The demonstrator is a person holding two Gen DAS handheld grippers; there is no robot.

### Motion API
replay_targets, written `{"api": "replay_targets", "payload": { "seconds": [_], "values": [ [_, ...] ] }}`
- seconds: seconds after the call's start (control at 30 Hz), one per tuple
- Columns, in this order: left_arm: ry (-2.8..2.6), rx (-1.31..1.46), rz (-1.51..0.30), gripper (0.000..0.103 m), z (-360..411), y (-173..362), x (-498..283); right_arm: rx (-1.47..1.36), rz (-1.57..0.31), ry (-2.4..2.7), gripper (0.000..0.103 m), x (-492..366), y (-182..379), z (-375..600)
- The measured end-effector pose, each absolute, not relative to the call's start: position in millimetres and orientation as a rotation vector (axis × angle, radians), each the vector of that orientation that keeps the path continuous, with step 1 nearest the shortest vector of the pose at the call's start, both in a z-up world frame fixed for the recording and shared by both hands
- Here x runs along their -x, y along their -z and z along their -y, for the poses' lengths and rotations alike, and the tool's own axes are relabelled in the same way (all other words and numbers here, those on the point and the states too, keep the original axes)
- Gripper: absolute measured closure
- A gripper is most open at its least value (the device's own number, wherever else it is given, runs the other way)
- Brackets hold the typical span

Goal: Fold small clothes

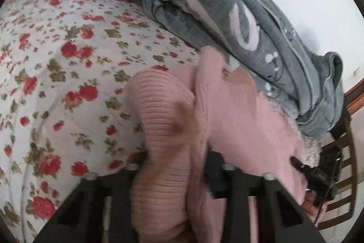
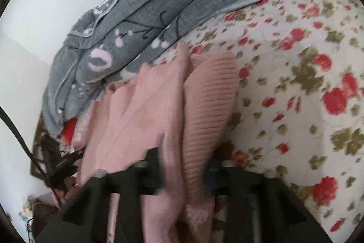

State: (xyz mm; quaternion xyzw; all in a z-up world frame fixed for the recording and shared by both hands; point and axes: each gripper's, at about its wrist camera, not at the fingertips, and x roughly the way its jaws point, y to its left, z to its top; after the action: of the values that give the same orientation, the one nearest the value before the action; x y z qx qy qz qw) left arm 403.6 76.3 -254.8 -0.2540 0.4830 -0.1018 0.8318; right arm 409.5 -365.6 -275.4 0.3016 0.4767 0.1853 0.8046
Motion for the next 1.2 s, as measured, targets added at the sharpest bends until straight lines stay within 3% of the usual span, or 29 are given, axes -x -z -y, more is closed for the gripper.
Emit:
{"api": "replay_targets", "payload": {
  "seconds": [0.3,0.6,0.8,1.0,1.1,1.17,1.2],
  "values": [
    [0.266,0.51,-0.988,0.081,-75,208,-356,-0.588,-0.966,-0.441,0.084,-355,208,354],
    [0.286,0.503,-0.994,0.081,-86,193,-255,-0.564,-0.963,-0.463,0.084,-247,181,350],
    [0.296,0.501,-0.995,0.081,-96,196,-181,-0.558,-0.97,-0.473,0.084,-173,189,345],
    [0.278,0.447,-0.996,0.079,-94,219,-165,-0.503,-0.978,-0.392,0.081,-152,223,343],
    [0.269,0.446,-1.008,0.07,-97,229,-170,-0.481,-1.006,-0.334,0.07,-159,239,343],
    [0.245,0.441,-1.008,0.053,-101,232,-171,-0.472,-1.013,-0.324,0.066,-160,245,344],
    [0.21,0.425,-1.001,0.038,-104,233,-170,-0.461,-1.013,-0.321,0.066,-159,242,346]
  ]
}}
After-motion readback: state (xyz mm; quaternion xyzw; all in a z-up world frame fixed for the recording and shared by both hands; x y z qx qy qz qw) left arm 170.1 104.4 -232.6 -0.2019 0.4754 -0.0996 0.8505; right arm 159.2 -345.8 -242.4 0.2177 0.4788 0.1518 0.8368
